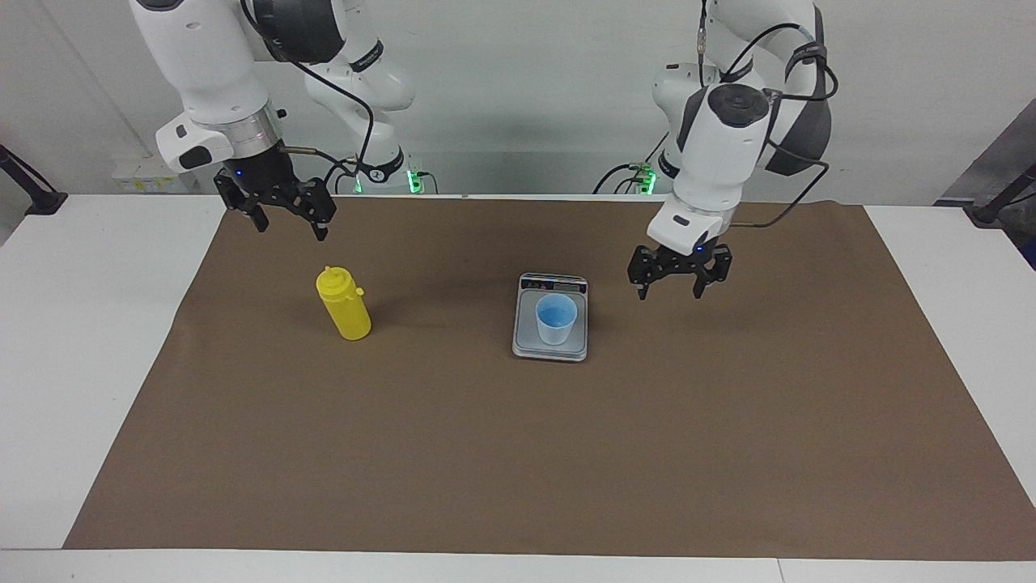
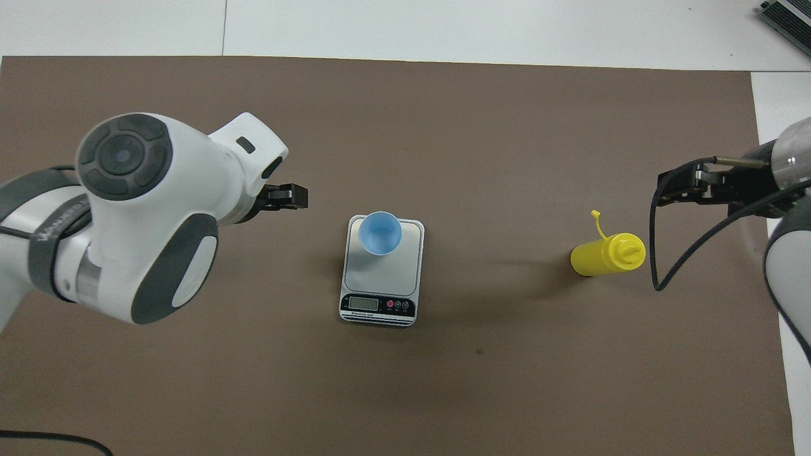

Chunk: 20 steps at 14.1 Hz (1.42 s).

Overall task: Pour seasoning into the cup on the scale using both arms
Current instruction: 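Release the cup on the scale and withdraw the left gripper, then open the right gripper and grasp the yellow bottle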

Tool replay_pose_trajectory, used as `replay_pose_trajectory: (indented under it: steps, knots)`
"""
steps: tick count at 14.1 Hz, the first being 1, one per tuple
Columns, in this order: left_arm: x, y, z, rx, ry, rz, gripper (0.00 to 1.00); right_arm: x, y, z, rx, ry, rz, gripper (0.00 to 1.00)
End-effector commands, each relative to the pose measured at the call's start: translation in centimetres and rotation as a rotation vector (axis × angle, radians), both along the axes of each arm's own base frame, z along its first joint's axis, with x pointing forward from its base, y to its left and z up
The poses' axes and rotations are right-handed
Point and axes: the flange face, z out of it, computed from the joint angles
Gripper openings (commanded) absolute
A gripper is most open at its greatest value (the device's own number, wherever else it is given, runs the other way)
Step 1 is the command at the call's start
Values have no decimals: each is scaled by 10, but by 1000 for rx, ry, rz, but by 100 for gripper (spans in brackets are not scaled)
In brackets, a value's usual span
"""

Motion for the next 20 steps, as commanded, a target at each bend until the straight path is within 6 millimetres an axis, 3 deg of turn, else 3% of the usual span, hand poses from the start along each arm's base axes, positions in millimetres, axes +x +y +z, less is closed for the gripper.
replay_pose_trajectory:
  steps: [1,3,5,9,11,15,17,20]
  knots:
    - [-3,52,26,32,13,-71,100,3,-25,-1,60,-24,-125,100]
    - [-4,88,39,33,32,-95,100,10,-44,-12,70,-20,-237,100]
    - [-5,110,53,28,53,-122,100,18,-52,-26,92,3,-356,100]
    - [-1,151,101,31,88,-120,100,35,-83,-71,212,113,-656,100]
    - [-3,158,118,35,121,-115,100,43,-92,-100,238,179,-754,100]
    - [4,160,119,37,137,-125,100,48,-116,-157,321,313,-894,100]
    - [4,156,120,28,116,-136,100,33,-118,-201,328,391,-921,100]
    - [0,154,107,29,87,-129,100,16,-122,-241,406,425,-999,100]
